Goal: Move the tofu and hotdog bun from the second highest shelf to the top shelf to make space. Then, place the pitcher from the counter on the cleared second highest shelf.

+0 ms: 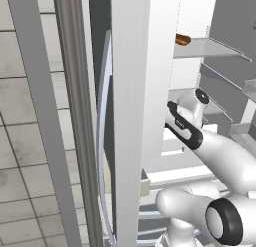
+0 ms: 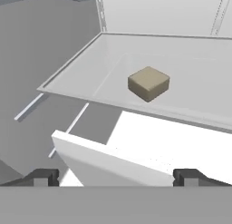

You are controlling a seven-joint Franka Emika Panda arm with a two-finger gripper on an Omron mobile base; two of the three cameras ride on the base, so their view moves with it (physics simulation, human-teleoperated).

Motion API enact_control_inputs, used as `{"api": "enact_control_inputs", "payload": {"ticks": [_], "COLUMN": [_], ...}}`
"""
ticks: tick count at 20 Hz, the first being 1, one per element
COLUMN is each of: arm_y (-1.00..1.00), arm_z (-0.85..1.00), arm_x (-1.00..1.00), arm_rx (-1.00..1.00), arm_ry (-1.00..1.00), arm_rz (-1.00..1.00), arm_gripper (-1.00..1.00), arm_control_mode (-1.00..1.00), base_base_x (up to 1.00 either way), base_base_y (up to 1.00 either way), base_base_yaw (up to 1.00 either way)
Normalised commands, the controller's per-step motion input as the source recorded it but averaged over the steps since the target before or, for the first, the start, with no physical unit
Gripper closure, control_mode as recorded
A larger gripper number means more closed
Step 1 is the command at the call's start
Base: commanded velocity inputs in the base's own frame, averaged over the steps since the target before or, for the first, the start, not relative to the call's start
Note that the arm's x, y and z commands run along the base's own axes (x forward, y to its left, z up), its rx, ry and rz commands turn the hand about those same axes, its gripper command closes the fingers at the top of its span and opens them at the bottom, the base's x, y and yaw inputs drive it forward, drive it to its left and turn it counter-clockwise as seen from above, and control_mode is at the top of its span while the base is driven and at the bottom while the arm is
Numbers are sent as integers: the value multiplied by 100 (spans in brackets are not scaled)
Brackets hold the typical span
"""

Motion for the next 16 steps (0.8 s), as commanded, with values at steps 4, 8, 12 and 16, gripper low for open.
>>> {"api": "enact_control_inputs", "payload": {"ticks": [4,8,12,16], "arm_y": [0,0,1,0], "arm_z": [0,-2,-10,-13], "arm_x": [41,31,26,25], "arm_rx": [0,0,0,0], "arm_ry": [2,5,1,0], "arm_rz": [0,0,0,0], "arm_gripper": [-100,-100,-100,-100], "arm_control_mode": [-100,-100,-100,-100], "base_base_x": [0,0,0,0], "base_base_y": [0,0,0,0], "base_base_yaw": [0,0,0,0]}}
